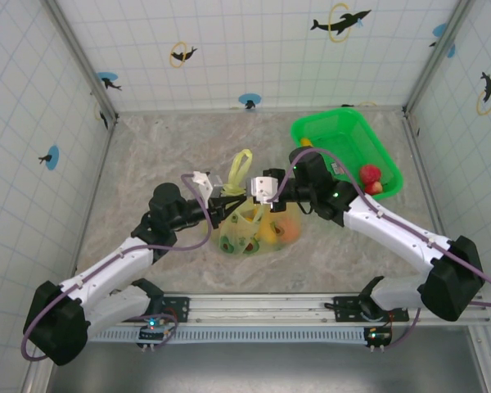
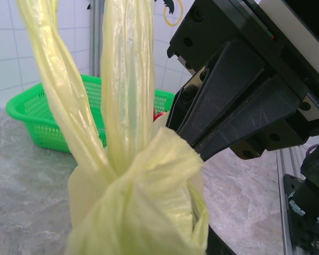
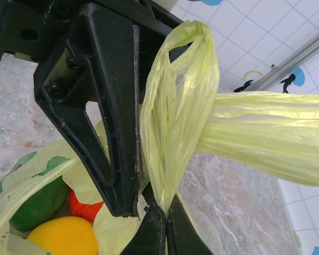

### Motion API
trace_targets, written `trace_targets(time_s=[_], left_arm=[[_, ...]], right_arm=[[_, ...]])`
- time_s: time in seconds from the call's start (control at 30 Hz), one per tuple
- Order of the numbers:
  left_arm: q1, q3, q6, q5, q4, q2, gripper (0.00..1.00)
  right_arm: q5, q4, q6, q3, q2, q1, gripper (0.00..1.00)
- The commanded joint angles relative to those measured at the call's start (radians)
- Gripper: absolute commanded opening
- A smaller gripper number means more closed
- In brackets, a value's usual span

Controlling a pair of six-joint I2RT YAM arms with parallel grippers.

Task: Place the fake fruits into the plastic bag and tie a complex knot

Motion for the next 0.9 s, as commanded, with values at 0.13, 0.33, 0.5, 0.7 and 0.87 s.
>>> trace_targets(time_s=[0.13, 0.33, 0.5, 0.7, 0.87], left_arm=[[-0.011, 0.008, 0.003, 0.033, 0.081, -0.020, 0.33], [-0.012, 0.002, 0.005, 0.035, 0.089, -0.026, 0.39], [-0.011, -0.004, -0.003, 0.028, 0.112, -0.029, 0.29], [-0.011, -0.010, -0.005, 0.066, 0.137, -0.015, 0.06], [-0.011, -0.018, 0.005, 0.061, 0.140, -0.024, 0.00]], right_arm=[[-0.096, -0.034, -0.011, 0.017, -0.002, -0.001, 0.00], [-0.128, -0.047, -0.015, 0.015, -0.007, -0.008, 0.00], [-0.125, 0.006, 0.018, -0.014, -0.028, -0.015, 0.00], [-0.126, 0.015, 0.027, -0.006, -0.018, -0.014, 0.00], [-0.108, 0.029, 0.040, -0.013, -0.029, -0.023, 0.00]])
